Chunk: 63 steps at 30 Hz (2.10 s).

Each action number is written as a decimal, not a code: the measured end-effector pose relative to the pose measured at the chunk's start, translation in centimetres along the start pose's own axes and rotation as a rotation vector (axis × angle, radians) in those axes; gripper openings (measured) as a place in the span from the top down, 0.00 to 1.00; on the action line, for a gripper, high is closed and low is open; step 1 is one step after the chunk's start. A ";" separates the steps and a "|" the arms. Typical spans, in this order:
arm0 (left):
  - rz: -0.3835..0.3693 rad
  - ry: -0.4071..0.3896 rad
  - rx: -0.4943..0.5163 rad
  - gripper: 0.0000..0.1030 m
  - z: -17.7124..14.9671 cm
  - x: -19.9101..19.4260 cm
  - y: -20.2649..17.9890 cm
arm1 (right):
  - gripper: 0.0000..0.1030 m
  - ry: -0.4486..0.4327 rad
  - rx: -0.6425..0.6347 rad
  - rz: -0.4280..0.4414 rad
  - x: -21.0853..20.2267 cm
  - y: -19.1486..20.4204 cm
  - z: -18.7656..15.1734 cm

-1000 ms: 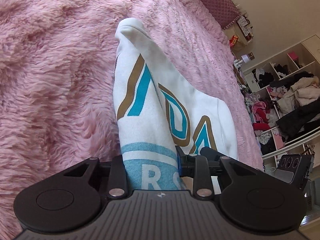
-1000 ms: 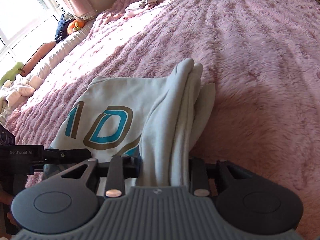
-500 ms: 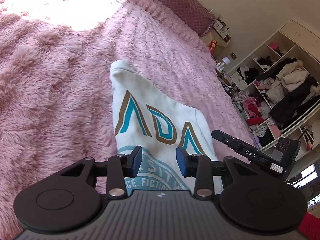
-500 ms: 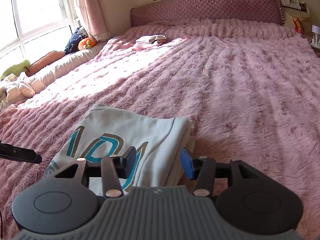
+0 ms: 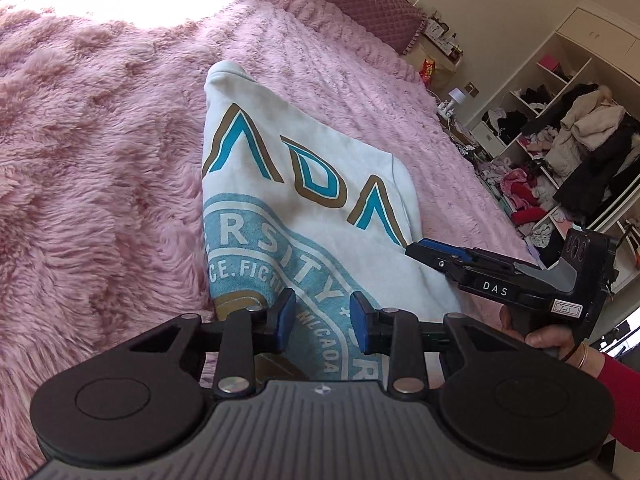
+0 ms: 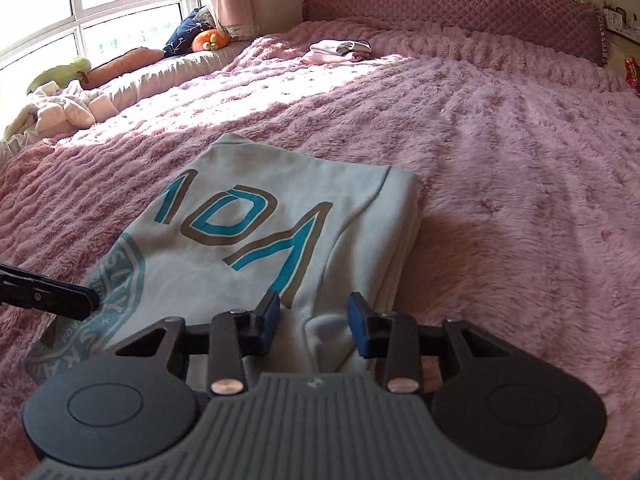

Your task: Fold small clothes

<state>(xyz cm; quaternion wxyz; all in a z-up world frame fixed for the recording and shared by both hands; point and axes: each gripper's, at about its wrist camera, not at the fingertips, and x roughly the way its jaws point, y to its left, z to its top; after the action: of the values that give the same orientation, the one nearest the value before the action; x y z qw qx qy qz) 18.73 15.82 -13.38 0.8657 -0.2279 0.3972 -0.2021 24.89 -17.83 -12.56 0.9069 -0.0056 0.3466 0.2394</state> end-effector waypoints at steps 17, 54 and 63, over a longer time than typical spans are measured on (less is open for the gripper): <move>0.163 -0.052 0.014 0.64 -5.6 -2.9 -5.0 | 0.65 0.018 0.004 -0.019 -7.1 4.4 -6.3; 0.653 -0.094 0.107 0.16 -9.3 -12.2 -19.6 | 0.21 0.027 0.093 -0.421 -23.1 17.1 -5.3; 0.659 -0.074 0.111 0.22 -9.5 -12.1 -19.6 | 0.21 0.037 0.105 -0.421 -23.0 17.0 -5.5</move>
<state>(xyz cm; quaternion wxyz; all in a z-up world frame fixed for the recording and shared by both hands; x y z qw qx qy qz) 0.76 4.08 -0.84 0.9095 -0.0468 0.4060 0.0759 -0.83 -13.67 0.49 0.9293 -0.0350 0.3666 0.0261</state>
